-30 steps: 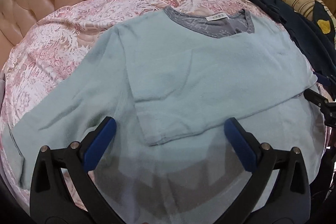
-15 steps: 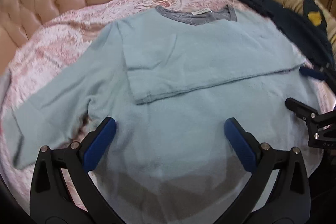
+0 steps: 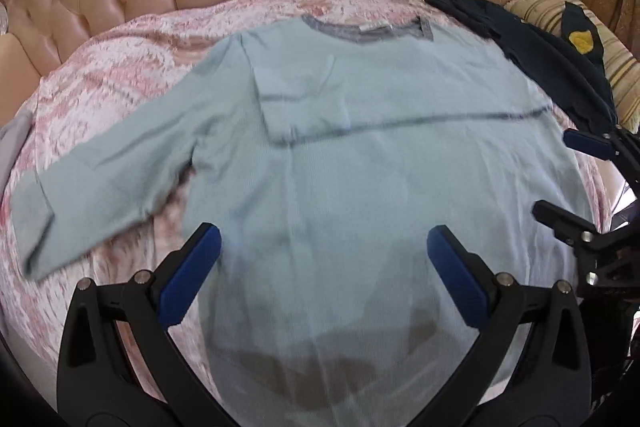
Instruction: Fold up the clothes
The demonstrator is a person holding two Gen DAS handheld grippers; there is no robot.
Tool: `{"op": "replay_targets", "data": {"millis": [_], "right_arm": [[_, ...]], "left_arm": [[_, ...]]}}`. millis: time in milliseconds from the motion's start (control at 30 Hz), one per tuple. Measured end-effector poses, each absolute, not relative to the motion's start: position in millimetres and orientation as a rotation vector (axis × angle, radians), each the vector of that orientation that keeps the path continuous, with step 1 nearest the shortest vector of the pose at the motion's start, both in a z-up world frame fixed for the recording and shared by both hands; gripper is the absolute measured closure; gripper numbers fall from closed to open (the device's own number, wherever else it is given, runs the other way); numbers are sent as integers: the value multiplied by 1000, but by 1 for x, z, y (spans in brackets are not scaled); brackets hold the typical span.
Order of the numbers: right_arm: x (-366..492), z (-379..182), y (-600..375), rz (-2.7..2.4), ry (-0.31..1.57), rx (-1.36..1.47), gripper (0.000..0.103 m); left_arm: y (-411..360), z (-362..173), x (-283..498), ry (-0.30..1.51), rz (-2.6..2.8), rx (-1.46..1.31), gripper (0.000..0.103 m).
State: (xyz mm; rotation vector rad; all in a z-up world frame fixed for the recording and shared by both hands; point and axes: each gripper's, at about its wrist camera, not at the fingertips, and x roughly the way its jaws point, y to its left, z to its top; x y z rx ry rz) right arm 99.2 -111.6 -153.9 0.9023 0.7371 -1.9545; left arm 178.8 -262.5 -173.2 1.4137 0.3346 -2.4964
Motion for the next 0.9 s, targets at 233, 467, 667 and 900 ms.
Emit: {"op": "replay_targets", "data": {"millis": [233, 467, 667, 900], "right_arm": [[89, -171, -100, -1961, 604, 1000, 13], [100, -147, -101, -2015, 639, 953, 13], [91, -139, -107, -2108, 594, 928, 13], [76, -167, -107, -2127, 521, 1029, 13]], "left_arm": [[-263, -185, 186, 364, -2492, 1423, 0], [-263, -186, 187, 368, -2488, 1425, 0], [-263, -187, 189, 368, -2487, 1414, 0], [-262, -188, 191, 367, -2488, 1398, 0]]}}
